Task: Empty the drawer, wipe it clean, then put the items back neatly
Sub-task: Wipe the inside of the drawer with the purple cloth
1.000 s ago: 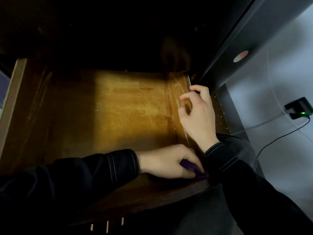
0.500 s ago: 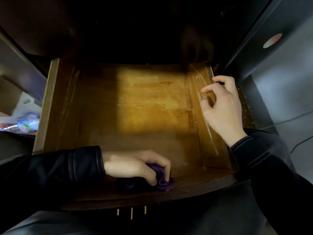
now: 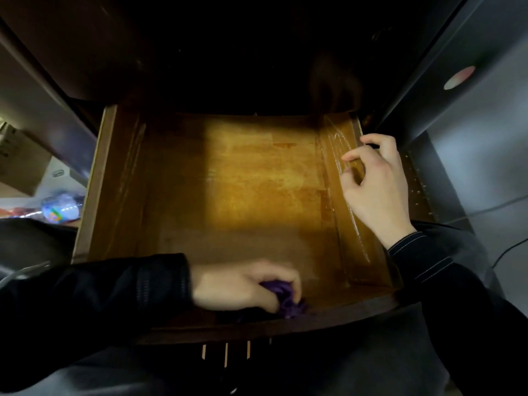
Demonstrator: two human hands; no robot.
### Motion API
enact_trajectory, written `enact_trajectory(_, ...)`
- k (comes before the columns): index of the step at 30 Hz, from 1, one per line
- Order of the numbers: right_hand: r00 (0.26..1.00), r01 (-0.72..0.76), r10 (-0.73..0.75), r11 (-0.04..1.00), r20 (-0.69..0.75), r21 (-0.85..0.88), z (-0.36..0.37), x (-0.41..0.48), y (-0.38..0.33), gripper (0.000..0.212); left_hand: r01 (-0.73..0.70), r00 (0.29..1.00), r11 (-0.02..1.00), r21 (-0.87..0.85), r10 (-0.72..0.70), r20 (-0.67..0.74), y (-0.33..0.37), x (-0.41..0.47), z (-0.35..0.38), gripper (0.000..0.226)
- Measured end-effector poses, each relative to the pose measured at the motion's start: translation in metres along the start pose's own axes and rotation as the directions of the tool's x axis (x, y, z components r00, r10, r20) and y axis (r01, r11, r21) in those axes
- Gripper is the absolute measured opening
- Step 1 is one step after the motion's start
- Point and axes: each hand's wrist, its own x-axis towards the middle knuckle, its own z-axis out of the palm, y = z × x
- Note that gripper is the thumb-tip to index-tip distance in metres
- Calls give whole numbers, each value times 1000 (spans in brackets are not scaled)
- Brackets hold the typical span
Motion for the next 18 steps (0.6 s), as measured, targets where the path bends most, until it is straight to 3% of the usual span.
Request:
enact_trajectory(4,1000,12,-12,1000,-10,-10,1,0,0,17,71,997,995,-64,-73,-29,-5,-28,-3,23)
enact_trajectory(11,997,28,-27,1000,67,-14,-10,-2,-4,22,99,984,995,0,-98,-150,5,20,19,26)
enact_trajectory(14,980,41,-41,999,193,2,-26,0,-1,32,106,960,991,-79,-123,-253,3,17,14,16)
enact_trajectory(18,964,41,-60,996,260,79,-53,-2,-10,36,44,880,980,-192,-129,-458,13,3,-6,23)
